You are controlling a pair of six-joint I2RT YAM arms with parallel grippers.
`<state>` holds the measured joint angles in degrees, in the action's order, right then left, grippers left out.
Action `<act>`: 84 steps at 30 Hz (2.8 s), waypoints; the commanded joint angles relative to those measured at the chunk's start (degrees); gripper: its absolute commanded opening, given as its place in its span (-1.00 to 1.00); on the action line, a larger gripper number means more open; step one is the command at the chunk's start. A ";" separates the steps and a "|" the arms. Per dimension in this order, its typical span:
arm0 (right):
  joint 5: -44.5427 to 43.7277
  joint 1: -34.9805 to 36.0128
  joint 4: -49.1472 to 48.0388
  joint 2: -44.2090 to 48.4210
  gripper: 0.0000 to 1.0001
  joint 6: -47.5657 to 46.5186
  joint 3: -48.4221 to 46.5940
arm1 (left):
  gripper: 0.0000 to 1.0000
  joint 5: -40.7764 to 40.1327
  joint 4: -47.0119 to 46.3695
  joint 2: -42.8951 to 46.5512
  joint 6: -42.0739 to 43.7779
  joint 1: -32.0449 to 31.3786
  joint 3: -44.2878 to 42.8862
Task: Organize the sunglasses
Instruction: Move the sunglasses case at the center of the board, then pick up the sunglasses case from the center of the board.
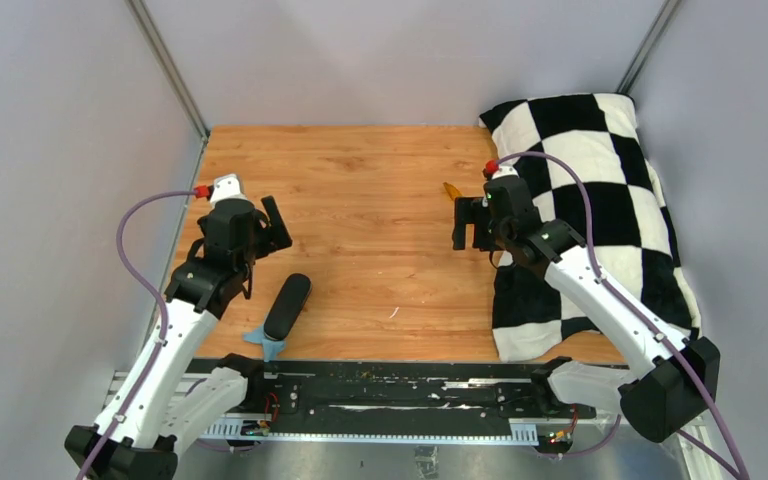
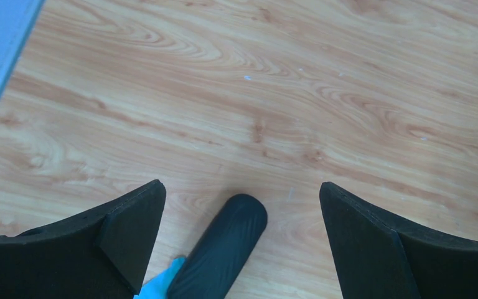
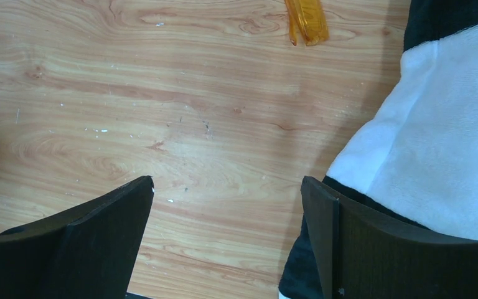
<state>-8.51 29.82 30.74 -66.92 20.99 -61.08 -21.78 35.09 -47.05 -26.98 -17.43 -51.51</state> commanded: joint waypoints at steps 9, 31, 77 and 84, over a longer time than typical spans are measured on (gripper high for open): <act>2.62 -0.46 -1.81 0.74 0.90 0.28 1.05 | 0.99 -6.35 15.56 -14.90 2.21 0.38 -11.65; 7.35 -0.39 -4.83 2.22 0.86 4.02 3.82 | 1.00 9.52 11.04 -34.02 -0.63 -2.21 0.52; 12.29 -0.44 -4.46 6.10 0.80 9.09 5.27 | 0.99 20.15 -4.74 -43.29 -3.35 -14.72 -11.68; 13.46 -0.44 -4.54 4.78 0.79 9.04 4.74 | 0.99 8.67 -2.88 -38.61 6.18 -24.23 -9.14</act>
<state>4.10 29.82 25.50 -61.65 29.61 -56.40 -7.70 28.88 -85.25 -27.81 -39.33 -60.27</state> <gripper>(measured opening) 0.898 0.994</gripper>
